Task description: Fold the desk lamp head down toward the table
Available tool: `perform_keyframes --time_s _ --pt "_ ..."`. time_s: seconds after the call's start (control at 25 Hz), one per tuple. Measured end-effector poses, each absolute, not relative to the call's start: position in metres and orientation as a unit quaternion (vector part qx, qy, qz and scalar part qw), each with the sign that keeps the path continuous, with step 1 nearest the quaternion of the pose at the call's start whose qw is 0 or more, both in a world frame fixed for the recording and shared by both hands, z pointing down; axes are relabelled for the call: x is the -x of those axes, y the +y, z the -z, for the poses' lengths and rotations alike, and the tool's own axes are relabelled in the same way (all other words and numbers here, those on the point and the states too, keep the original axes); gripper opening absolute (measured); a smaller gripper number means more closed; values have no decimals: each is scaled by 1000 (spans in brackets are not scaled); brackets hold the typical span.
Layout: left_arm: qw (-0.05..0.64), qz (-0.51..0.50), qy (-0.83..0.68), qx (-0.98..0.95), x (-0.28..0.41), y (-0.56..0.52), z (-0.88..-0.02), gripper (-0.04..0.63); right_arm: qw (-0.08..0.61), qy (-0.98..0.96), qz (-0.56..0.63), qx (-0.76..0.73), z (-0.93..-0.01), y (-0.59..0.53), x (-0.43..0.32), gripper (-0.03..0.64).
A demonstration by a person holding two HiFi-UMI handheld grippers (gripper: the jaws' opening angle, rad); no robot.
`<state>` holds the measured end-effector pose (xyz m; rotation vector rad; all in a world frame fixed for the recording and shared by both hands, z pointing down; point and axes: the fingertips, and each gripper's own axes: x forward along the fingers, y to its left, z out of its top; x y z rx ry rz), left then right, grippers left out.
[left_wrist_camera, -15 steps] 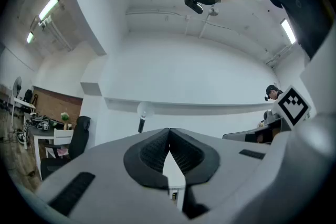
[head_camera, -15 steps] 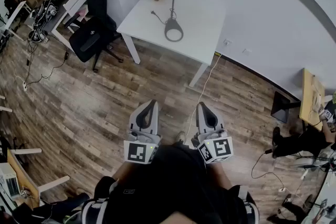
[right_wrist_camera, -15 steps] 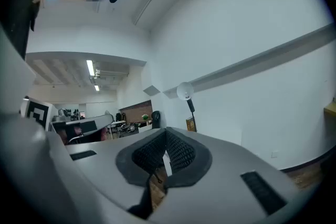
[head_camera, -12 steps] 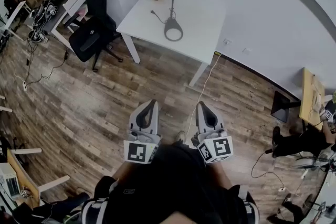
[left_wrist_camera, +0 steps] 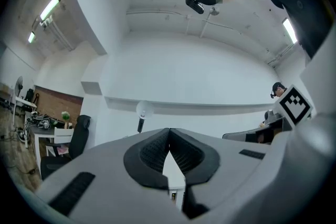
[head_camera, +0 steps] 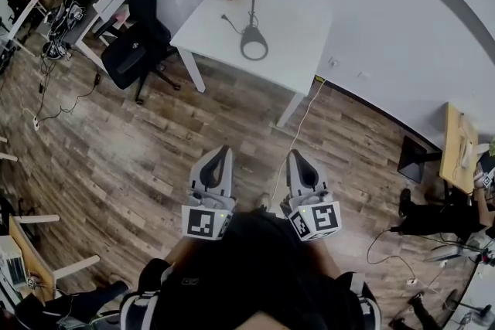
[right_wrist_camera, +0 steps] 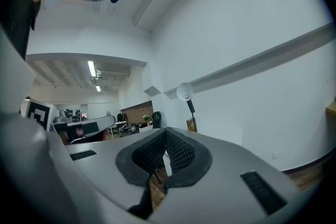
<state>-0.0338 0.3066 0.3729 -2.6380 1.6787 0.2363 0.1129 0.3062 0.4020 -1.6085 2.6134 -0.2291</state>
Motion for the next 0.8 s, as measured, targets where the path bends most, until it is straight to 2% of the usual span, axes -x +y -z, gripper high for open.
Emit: perform_keyframes --time_s 0.8 --pt "26 -52 582 811 -35 311 -382 26 32 880 84 467 -418 290 -169 12"
